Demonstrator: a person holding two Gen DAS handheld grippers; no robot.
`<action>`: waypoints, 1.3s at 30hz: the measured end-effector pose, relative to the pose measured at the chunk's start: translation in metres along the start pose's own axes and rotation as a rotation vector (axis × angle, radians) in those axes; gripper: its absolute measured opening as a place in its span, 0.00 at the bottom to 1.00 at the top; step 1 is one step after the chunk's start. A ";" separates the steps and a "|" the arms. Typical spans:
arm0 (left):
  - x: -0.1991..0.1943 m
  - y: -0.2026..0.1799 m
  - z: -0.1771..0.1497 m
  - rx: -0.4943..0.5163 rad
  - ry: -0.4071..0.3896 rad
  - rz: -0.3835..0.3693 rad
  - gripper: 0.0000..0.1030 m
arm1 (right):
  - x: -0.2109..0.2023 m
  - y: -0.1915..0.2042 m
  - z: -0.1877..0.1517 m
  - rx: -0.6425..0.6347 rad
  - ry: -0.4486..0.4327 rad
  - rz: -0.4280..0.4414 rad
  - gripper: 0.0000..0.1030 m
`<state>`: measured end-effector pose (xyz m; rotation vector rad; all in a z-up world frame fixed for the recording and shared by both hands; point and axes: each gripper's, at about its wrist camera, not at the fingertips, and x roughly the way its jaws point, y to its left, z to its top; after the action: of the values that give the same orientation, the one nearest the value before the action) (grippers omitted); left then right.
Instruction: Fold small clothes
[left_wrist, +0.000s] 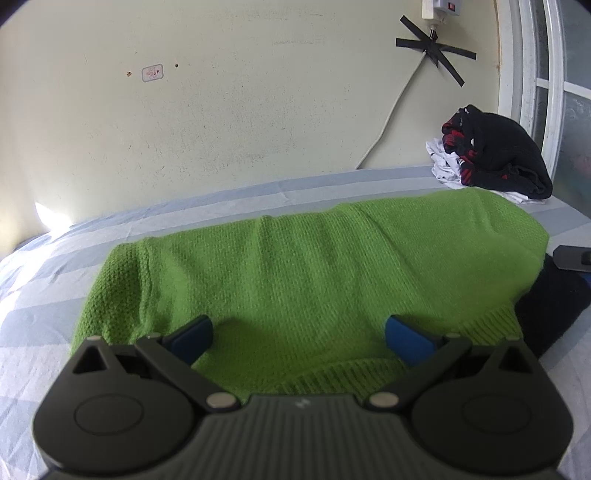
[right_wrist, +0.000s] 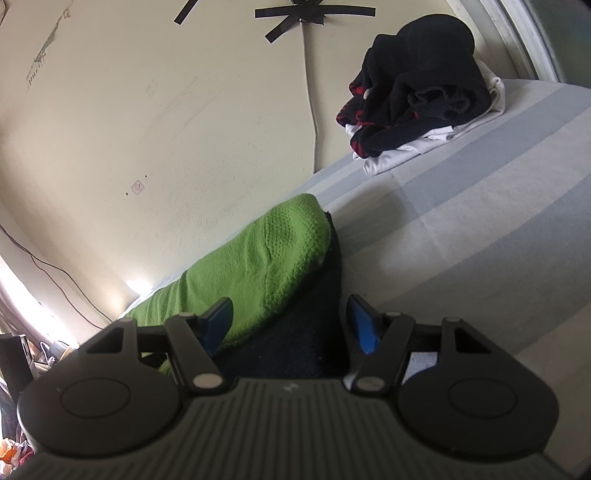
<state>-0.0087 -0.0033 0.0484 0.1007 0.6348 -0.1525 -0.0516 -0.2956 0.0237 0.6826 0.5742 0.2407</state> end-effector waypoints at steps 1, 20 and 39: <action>-0.003 0.003 0.000 -0.014 -0.014 -0.010 1.00 | 0.000 0.001 0.000 -0.003 0.001 -0.003 0.68; -0.002 0.030 0.003 -0.154 0.002 -0.029 0.99 | 0.014 -0.010 0.016 0.109 0.063 -0.015 0.53; -0.061 0.129 -0.008 -0.487 -0.177 -0.102 0.99 | 0.040 0.183 0.042 -0.259 0.146 0.275 0.18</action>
<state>-0.0394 0.1320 0.0839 -0.4113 0.4852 -0.1002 0.0000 -0.1638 0.1527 0.4931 0.5750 0.6155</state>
